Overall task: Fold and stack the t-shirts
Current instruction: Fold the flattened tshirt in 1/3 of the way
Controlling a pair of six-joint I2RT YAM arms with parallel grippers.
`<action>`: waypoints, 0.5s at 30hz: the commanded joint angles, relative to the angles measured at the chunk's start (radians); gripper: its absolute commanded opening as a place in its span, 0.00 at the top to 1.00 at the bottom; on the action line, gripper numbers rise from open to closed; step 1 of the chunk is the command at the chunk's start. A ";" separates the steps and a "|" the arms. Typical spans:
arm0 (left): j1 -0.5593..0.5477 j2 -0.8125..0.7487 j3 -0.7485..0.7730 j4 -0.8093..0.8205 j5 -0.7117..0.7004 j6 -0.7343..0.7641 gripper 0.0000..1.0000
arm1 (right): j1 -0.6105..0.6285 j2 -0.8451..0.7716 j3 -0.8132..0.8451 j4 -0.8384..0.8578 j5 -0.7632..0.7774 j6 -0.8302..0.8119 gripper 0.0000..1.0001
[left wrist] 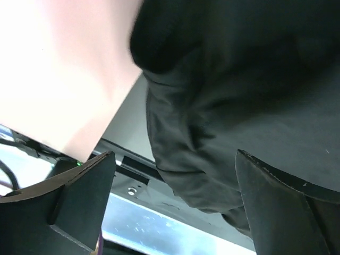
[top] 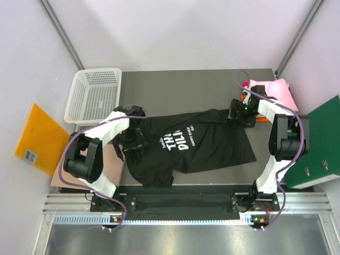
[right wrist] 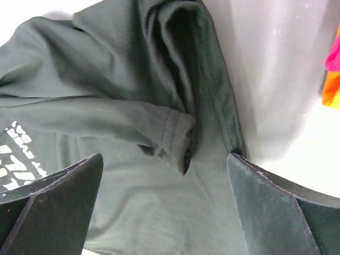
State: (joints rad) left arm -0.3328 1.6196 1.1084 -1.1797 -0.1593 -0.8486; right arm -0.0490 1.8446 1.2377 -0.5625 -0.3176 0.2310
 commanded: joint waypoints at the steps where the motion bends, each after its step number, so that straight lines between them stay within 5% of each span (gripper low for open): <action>1: -0.080 -0.066 0.102 -0.008 -0.072 -0.007 0.01 | -0.006 -0.106 0.009 0.036 -0.052 -0.006 0.00; 6: -0.083 -0.098 0.162 0.087 -0.077 0.009 0.01 | -0.005 -0.096 0.042 0.033 -0.063 -0.004 0.00; 15: -0.083 0.083 0.246 0.124 -0.170 0.078 0.08 | -0.005 -0.088 0.054 0.027 -0.074 -0.001 0.01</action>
State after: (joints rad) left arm -0.4187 1.6428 1.3144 -1.1080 -0.2684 -0.8146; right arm -0.0490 1.7805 1.2449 -0.5579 -0.3706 0.2314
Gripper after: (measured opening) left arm 0.970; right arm 0.995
